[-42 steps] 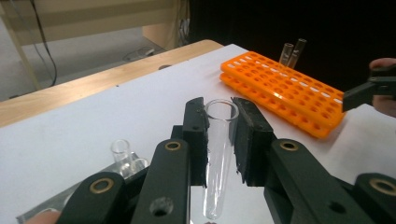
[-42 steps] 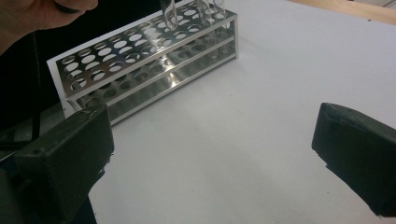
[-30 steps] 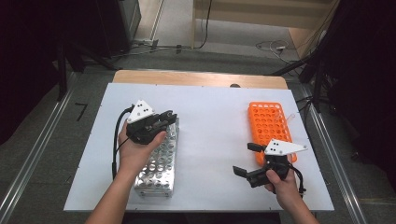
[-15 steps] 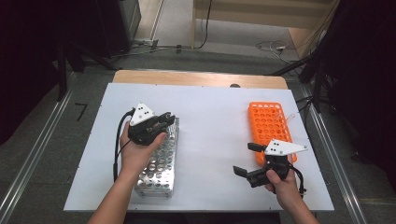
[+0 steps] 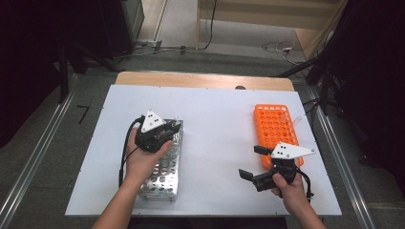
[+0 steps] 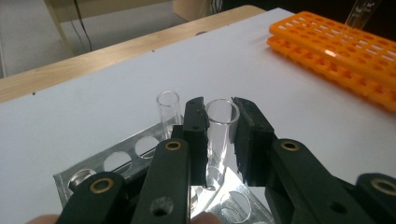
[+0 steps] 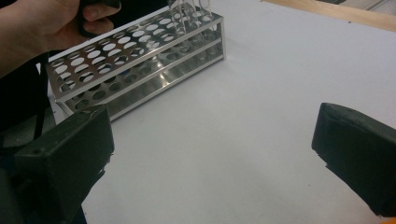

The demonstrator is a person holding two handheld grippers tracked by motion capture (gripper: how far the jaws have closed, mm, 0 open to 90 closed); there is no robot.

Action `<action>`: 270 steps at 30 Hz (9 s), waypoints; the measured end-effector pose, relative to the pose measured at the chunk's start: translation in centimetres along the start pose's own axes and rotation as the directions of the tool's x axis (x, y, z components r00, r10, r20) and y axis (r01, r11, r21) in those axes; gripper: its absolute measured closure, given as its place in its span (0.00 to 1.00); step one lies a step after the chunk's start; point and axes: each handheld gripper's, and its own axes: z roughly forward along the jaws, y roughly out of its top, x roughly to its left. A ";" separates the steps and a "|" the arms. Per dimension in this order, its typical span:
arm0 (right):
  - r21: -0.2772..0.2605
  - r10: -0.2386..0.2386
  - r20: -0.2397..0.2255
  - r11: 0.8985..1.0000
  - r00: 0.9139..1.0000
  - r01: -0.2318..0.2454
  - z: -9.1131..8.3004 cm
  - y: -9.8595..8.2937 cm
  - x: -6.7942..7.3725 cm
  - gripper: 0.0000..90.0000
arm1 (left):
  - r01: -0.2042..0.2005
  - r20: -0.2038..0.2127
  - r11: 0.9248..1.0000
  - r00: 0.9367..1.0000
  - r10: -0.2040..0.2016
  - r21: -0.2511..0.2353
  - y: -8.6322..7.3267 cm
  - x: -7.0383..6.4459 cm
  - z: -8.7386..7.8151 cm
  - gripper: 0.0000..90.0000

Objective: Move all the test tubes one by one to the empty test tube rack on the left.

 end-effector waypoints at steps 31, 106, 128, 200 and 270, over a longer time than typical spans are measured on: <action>-0.033 0.037 0.055 0.999 0.998 -0.035 -2.1 -0.1 -2.7 0.00 | 0.096 0.101 0.994 0.991 -0.091 -0.052 -0.7 -0.6 -2.7 0.31; -0.046 0.233 0.473 0.970 0.850 -0.240 -4.0 -3.2 -18.1 0.83 | 0.111 0.167 0.993 0.981 -0.102 -0.043 -2.6 -1.4 -4.4 0.00; -0.108 0.220 0.402 0.975 0.889 -0.193 -7.3 -1.4 -12.6 0.83 | 0.093 0.182 0.994 0.980 -0.083 -0.047 -2.1 -1.9 -4.5 0.01; 0.109 -0.139 -0.040 0.984 0.989 0.142 4.8 1.0 6.8 0.83 | -0.056 0.387 0.998 0.921 0.052 -0.001 0.3 -12.1 -2.4 0.66; 0.019 -0.010 -0.013 1.000 1.000 0.011 0.3 0.2 0.1 0.00 | 0.010 0.043 0.996 0.999 -0.007 -0.090 1.0 -1.3 -3.6 0.84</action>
